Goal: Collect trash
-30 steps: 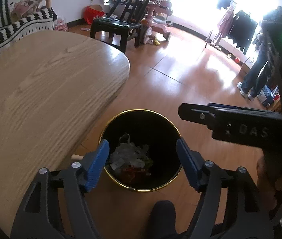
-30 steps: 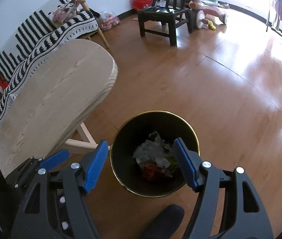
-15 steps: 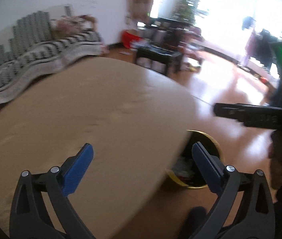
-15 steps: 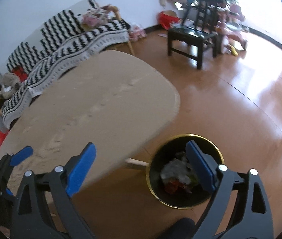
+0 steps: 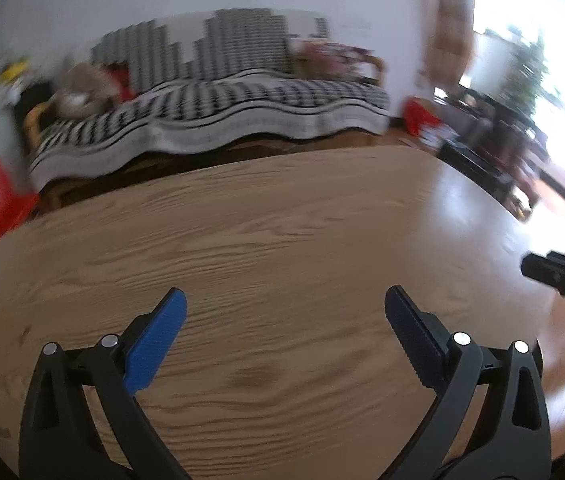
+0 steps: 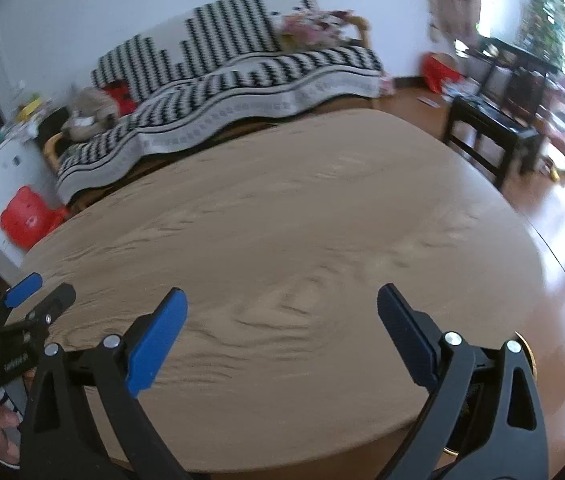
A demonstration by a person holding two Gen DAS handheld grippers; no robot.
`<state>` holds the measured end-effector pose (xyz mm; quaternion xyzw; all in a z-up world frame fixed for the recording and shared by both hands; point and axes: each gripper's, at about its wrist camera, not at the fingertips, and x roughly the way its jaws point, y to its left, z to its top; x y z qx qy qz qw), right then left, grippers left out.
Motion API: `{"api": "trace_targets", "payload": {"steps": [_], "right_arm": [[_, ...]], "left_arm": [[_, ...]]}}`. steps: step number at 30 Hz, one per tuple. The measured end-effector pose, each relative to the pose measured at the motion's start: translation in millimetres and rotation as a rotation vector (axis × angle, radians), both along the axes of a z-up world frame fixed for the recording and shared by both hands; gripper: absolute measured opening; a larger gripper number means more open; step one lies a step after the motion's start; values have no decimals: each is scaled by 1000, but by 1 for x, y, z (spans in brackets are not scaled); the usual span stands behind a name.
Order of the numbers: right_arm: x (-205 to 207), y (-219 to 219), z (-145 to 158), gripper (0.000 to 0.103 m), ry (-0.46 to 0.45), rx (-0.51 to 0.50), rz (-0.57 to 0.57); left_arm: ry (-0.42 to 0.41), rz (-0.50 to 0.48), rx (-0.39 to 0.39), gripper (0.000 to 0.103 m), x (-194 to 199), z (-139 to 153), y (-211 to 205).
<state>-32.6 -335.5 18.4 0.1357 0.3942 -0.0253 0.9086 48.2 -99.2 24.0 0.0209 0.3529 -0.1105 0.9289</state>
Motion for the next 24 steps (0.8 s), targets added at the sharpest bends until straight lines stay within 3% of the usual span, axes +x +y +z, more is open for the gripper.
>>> {"api": "trace_targets", "payload": {"steps": [3,10,24], "right_arm": [[18,34,3,93,-17,-28,58],[48,90,-7,93,-1,-51,145],[54,97,-17,93,15,-45,165]], "left_arm": [[45,73,-48,96,9,-1,39],[57,171,-43,96,19,-7,86],[65,177,-39,96,22,-11,89]]}}
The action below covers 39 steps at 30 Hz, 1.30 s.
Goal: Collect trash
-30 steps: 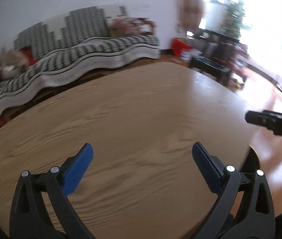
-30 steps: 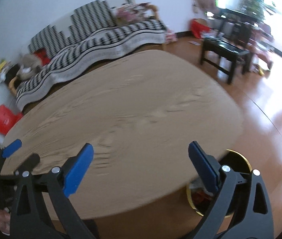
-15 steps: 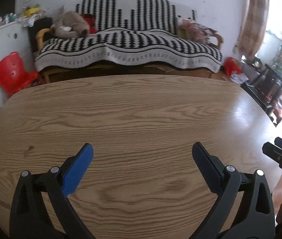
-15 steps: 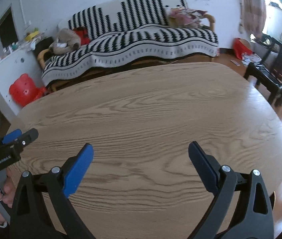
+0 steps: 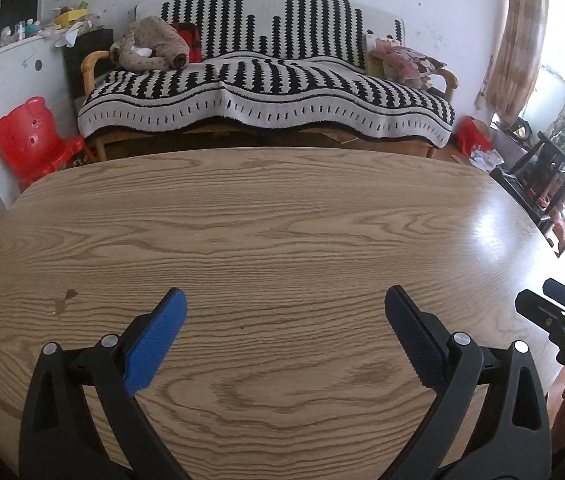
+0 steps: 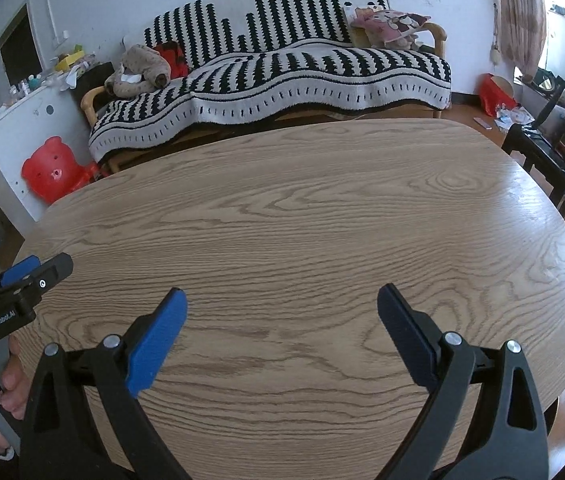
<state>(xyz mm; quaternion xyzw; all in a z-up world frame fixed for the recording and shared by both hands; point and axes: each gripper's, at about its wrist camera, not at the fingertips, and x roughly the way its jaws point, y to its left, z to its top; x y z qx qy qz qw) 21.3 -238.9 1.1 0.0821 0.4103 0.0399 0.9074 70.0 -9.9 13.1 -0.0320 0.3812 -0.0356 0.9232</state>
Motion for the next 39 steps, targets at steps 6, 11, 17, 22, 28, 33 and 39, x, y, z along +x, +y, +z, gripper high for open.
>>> {"api": "trace_targets", "payload": {"steps": [6,11,17,22,28,33,39], "right_arm": [[-3,-5,0,93,4,3,-4],[-6,-5,0,93,4,2,-6],[-9,-9,2,93,3,6,-14],[-11,-10,2,93,3,4,-16],[-11,-11,3,93,2,3,-13],[-12,-12,2,93,5,4,-15],[-12,-13,3,93,5,2,-14]], "left_arm": [[10,-8,-10,96,1,-3,-3],[13,-6,-11,96,2,-3,-3],[14,-9,-12,96,1,-5,-3],[17,-11,-10,96,2,-6,-5],[17,-15,-9,96,3,-7,-4],[25,-19,-5,96,1,-9,-6],[22,-14,-4,96,-2,-10,-7]]}}
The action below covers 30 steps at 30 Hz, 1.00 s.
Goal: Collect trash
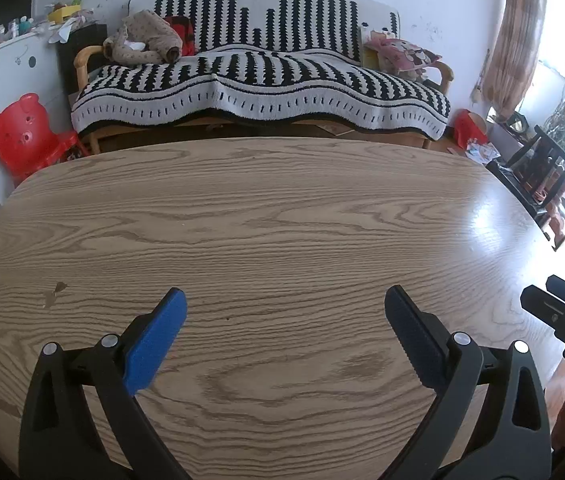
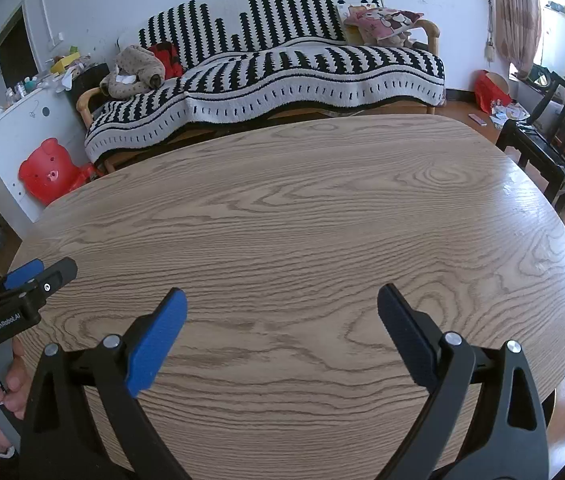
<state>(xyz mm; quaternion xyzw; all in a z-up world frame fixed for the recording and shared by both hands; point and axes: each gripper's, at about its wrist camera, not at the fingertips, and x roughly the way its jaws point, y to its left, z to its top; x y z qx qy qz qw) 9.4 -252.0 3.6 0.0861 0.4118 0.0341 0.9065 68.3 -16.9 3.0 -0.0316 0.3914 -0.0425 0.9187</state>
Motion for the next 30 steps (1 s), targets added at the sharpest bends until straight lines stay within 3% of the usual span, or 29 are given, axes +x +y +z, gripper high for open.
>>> {"api": "trace_targets", "payload": {"steps": [30], "right_arm": [[-1,-2,1,93,2,0,2]], "left_arm": [[10,-10,7,96,-2,-4,-4]]}}
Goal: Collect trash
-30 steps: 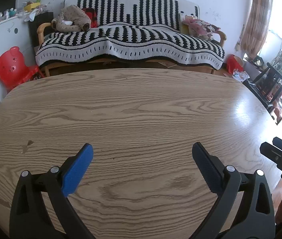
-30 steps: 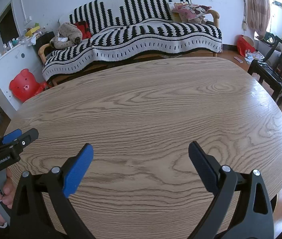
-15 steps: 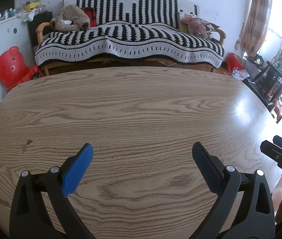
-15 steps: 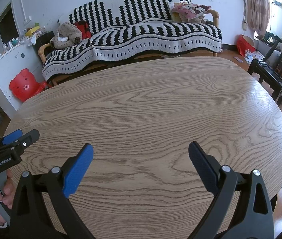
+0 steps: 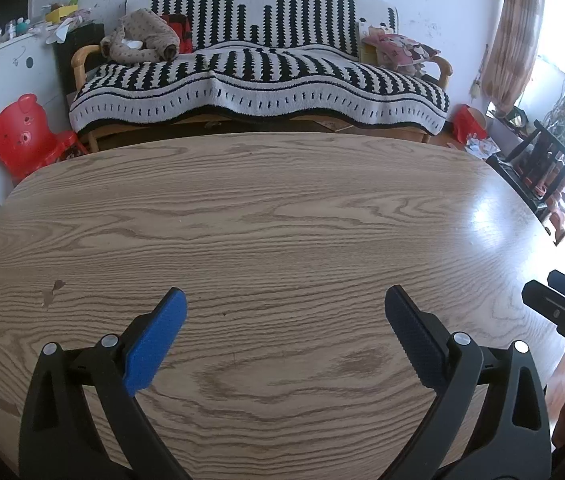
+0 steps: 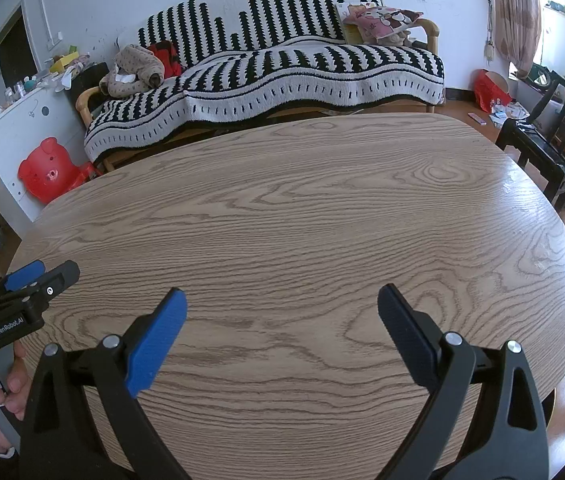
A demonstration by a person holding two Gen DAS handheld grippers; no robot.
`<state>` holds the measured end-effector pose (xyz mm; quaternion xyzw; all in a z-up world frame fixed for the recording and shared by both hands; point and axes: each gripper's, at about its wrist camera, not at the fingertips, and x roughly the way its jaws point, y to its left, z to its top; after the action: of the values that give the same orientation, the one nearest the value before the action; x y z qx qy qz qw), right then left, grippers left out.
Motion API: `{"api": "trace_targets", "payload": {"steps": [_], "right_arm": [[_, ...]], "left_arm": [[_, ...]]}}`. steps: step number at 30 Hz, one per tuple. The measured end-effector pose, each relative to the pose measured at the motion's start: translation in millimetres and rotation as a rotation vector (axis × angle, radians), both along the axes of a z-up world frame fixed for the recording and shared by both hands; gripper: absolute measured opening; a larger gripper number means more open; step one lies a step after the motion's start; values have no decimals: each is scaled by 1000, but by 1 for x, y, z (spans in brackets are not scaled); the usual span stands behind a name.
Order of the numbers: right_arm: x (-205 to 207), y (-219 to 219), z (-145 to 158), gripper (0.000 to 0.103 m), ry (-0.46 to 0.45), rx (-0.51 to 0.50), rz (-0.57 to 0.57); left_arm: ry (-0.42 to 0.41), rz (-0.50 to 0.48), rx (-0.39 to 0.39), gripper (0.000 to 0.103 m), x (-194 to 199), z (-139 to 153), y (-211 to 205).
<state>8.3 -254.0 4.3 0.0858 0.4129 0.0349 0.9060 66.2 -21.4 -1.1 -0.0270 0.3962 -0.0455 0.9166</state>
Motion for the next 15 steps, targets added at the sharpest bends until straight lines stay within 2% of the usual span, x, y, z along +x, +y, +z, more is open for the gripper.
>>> {"api": "trace_targets", "payload": {"steps": [15], "right_arm": [[0,1,0,93,1,-2,2]], "left_arm": [[5,4,-1,96,-2,-3,-1]]}}
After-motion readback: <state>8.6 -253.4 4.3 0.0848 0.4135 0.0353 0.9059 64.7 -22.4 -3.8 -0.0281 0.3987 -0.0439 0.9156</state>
